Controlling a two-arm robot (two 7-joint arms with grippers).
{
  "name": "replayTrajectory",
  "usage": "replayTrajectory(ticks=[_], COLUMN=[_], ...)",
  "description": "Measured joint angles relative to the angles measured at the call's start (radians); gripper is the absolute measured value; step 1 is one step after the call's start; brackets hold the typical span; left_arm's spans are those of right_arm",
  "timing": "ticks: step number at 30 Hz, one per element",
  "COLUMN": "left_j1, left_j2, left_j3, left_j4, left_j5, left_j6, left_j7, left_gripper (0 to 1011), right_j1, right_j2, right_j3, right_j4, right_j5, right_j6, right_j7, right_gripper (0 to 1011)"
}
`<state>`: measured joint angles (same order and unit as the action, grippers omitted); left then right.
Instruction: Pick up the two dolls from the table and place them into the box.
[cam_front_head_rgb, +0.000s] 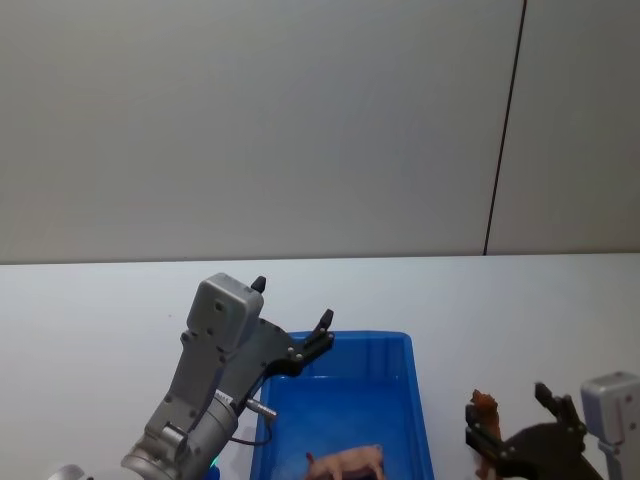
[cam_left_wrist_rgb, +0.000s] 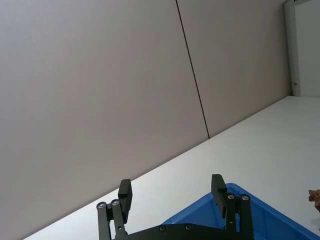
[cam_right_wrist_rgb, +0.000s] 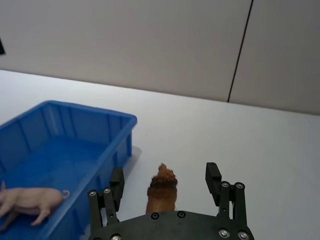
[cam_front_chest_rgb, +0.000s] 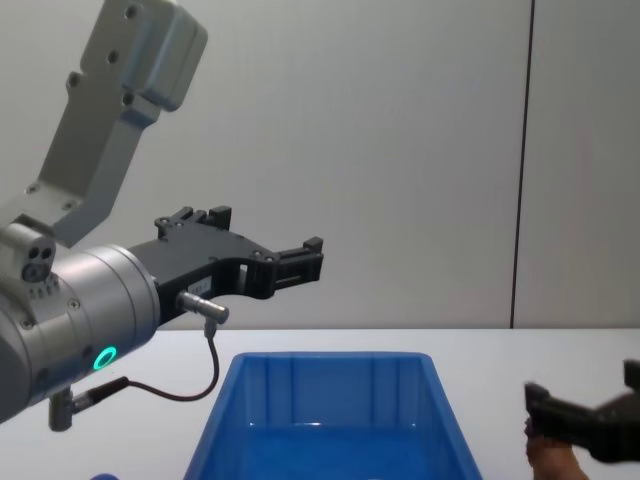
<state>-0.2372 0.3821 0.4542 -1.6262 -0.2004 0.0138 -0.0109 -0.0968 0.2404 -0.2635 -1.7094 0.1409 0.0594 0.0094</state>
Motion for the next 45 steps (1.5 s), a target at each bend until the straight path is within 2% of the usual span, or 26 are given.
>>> replayTrajectory(ticks=[8,23,26,34,45], left_j1=[0.000,0.000,0.000,0.000,0.000], left_j2=[0.000,0.000,0.000,0.000,0.000], left_j3=[0.000,0.000,0.000,0.000,0.000], left_j4=[0.000,0.000,0.000,0.000,0.000], left_j5=[0.000,0.000,0.000,0.000,0.000], left_j6=[0.000,0.000,0.000,0.000,0.000], left_j7=[0.000,0.000,0.000,0.000,0.000], left_gripper=[1001,1001,1001,1002,1001], right_j1=[-0.006,0.017,0.021,0.026,0.016], right_j2=[-0.009,-0.043,-0.048,-0.058,-0.060], right_j3=[0.000,-0.014,-0.015,-0.016,-0.013], right_j4=[0.047,0.139,0.152,0.174,0.169], right_j5=[0.007,0.002,0.002,0.010,0.015], right_j6=[0.004,-0.013,-0.013,-0.007,-0.005], right_j7=[-0.019,-0.005,-0.004,-0.006,-0.019], right_gripper=[1001,1001,976,788,417])
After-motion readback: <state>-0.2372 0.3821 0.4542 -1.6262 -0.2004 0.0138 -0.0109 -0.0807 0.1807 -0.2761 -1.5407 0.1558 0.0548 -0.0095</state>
